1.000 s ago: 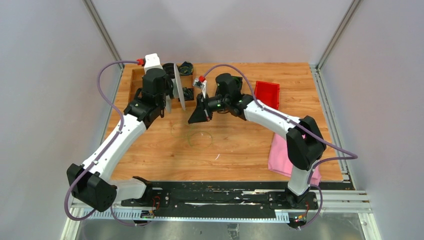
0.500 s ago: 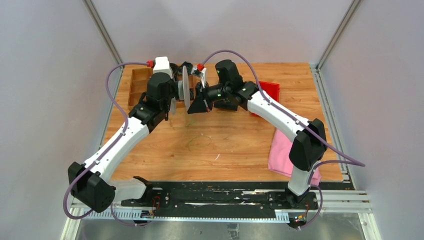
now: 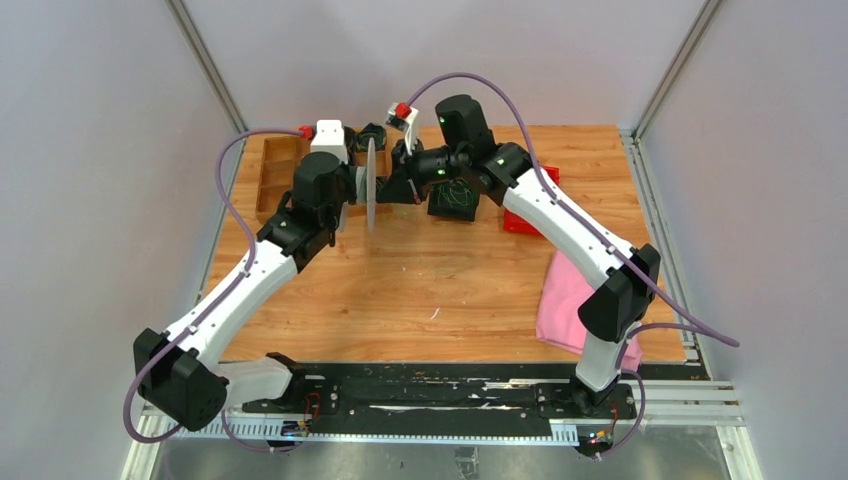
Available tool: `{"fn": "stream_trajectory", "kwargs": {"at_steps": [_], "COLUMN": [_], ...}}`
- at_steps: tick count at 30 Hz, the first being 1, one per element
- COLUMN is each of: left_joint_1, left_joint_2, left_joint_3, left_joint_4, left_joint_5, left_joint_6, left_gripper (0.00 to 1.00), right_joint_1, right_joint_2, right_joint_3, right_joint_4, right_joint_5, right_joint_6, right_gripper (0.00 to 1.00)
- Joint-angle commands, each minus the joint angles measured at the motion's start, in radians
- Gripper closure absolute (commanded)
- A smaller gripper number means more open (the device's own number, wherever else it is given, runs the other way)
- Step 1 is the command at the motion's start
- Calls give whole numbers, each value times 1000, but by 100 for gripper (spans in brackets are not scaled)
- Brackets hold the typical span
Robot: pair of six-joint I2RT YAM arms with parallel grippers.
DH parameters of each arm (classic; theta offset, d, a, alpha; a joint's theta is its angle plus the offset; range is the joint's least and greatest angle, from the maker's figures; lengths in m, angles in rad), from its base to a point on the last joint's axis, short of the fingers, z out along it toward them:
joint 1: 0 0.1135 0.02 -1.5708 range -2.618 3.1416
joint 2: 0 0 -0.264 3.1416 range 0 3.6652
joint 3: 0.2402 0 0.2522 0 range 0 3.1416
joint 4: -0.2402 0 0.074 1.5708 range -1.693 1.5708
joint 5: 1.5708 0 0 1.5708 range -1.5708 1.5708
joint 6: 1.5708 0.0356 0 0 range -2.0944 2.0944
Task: Wrap the cables
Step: Wrap the cable around the cable reel.
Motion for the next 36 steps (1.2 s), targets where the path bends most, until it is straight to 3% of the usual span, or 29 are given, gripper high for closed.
{"fn": "stream_trajectory", "kwargs": {"at_steps": [1, 19, 36], "left_joint_1": [-12, -47, -59], "left_joint_2": [-35, -71, -116], "left_joint_3": [-1, -29, -38], "left_joint_4": [67, -6, -72], "left_joint_5": [-4, 134, 290], "left_joint_6": [47, 93, 138], "left_gripper": [100, 100, 100], "right_joint_1": [15, 15, 10], "right_joint_2": [-9, 24, 64], "right_joint_3": [85, 173, 179], "right_joint_4": [-64, -94, -103], "right_joint_5": [76, 247, 374], "right_joint_6": [-57, -173, -403], "right_gripper": [97, 99, 99]}}
